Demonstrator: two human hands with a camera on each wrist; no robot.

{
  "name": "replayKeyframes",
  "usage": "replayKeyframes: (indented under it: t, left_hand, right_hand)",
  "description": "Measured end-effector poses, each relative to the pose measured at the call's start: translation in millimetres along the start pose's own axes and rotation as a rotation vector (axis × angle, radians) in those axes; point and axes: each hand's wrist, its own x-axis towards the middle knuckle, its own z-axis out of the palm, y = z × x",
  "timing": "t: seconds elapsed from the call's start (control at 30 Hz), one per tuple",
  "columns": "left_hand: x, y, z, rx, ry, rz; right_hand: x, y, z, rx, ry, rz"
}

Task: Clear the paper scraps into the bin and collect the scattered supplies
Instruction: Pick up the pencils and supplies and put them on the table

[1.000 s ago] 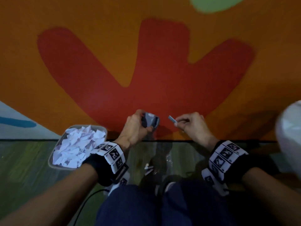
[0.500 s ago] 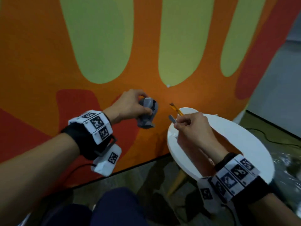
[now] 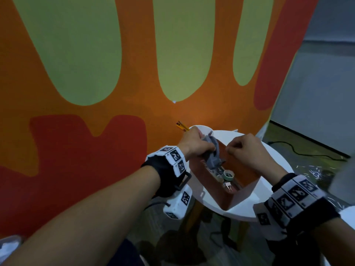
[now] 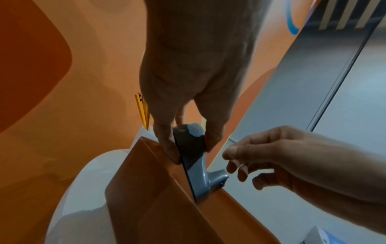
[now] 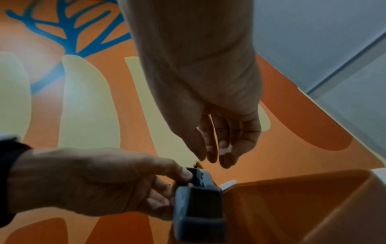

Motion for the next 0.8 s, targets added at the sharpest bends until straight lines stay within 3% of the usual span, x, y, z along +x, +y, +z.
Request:
replayKeyframes:
  t: [0.2,0.33,0.57,0.8]
  left_hand:
    - [25,-9,31,0.283,-0.013,-0.005]
    - [28,-7,29,0.412,-0.065,0.085]
    - [-11,-34,-59,0.435,-0.017,0.219]
    - [-77,-120,-167,0.479,0.043,0.064]
  right_hand:
    - [9,7,19,-0.011,0.040,0.021]
    - [12,4,32,0.031,-0.019,0.016]
    - [15,-42,47,0.138,-0.047,-0.104]
    - [22,-147,117,0.268,-0.312,-0.359]
